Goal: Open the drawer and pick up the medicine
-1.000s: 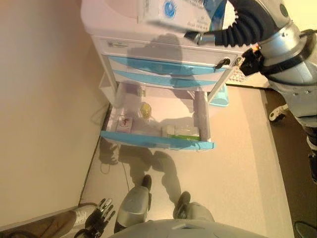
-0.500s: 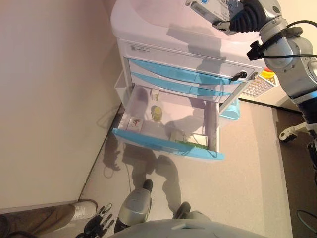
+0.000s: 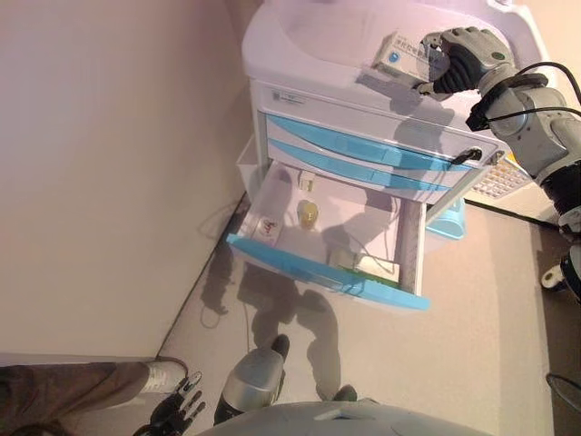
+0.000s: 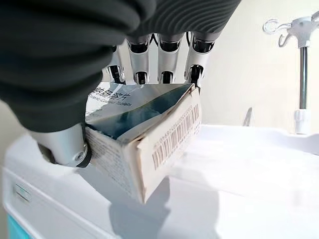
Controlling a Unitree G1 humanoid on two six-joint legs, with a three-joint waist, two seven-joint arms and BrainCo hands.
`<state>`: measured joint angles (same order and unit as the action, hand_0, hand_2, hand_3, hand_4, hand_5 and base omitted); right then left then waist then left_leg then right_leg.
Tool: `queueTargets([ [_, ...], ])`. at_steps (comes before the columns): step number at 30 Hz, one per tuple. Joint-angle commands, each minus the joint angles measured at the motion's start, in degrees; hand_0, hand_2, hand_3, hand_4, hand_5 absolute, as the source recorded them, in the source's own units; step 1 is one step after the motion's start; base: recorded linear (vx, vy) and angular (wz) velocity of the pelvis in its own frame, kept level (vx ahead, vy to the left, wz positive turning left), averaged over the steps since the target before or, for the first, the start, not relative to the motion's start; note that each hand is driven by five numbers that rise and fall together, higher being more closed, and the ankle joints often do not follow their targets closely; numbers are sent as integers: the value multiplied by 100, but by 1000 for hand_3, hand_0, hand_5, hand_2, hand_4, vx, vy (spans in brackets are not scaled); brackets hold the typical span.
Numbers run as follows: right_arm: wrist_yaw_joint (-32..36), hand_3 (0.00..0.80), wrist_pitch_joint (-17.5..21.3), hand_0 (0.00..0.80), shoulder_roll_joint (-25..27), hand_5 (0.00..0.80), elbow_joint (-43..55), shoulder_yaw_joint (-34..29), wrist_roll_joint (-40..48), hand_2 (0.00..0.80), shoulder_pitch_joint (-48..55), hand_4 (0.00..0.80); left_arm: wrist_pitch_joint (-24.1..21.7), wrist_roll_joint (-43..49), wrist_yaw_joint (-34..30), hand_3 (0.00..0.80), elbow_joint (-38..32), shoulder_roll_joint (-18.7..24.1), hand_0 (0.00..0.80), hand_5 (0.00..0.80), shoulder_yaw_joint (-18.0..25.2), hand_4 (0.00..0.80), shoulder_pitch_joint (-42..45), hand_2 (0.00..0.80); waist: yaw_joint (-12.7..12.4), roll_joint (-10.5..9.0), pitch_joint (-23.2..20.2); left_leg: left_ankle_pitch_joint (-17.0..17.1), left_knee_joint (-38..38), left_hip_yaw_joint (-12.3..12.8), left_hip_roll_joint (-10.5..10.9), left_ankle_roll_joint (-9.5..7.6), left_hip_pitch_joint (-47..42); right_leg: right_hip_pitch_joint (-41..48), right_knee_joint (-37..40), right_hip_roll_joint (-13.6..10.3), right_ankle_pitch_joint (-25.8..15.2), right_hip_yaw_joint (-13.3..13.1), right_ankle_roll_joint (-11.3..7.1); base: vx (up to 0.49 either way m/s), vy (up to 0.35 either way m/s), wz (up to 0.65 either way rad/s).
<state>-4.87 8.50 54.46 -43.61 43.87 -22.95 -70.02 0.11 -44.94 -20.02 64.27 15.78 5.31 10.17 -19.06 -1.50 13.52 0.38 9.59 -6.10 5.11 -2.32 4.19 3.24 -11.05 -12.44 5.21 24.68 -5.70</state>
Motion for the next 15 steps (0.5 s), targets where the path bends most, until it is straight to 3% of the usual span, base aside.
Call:
queueTargets([
  [1,-405,800,52,800,73,800,-501,699,-614,800,-1130,800,138,17,49,0,-59,344,0,0,-250,0,260,0,-273,-140,-85,-586,-209,-209,220,-13,-205,55,-686,-78,38,-174,-65,14,6,9],
  [7,-792,800,-134,800,205,800,-1007,1173,-1225,800,-1494,800,274,44,64,0,-141,380,0,0,-241,0,379,0,-423,-110,-3,-543,-205,-333,254,-12,-144,14,-737,-121,73,-55,-63,27,7,10],
  [13,-1256,800,-1018,800,318,800,-1380,1406,-1265,800,-1825,800,301,-54,1,0,-218,385,0,0,-303,0,508,0,-566,-89,118,-616,-179,-445,279,15,-110,24,-813,-142,230,-60,-91,44,-26,13],
  [15,-1599,0,-1244,0,367,0,-1469,1445,-1403,0,-1916,0,318,-40,-56,0,-240,359,0,0,-341,0,538,0,-602,-62,154,-622,-134,-478,317,1,-71,-2,-848,-167,218,-59,-87,0,19,18],
])
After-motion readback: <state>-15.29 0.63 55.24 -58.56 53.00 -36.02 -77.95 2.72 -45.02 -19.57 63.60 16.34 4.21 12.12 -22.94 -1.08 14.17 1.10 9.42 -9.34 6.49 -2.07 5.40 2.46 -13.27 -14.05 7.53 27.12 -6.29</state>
